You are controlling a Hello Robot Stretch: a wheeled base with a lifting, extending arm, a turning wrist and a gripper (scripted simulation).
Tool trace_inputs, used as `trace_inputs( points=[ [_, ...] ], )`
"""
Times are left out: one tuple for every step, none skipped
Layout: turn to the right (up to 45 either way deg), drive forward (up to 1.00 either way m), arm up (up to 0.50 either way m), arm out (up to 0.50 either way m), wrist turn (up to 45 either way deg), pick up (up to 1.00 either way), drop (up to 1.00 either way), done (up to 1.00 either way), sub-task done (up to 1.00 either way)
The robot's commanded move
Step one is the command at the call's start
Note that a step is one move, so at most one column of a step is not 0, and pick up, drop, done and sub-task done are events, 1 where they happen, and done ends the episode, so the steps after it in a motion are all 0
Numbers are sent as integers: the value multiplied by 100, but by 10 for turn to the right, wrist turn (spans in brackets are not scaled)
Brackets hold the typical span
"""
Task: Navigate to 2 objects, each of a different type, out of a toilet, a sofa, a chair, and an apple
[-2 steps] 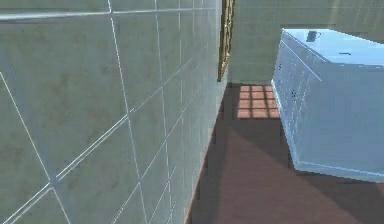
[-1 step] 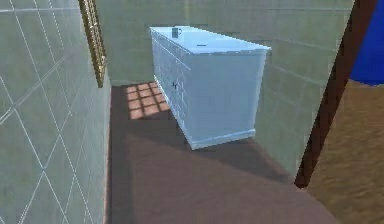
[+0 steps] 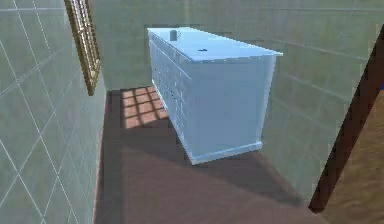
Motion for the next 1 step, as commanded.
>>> trace_inputs(
  points=[
    [240,0,0,0,0,0,0,0,0]
  ],
)
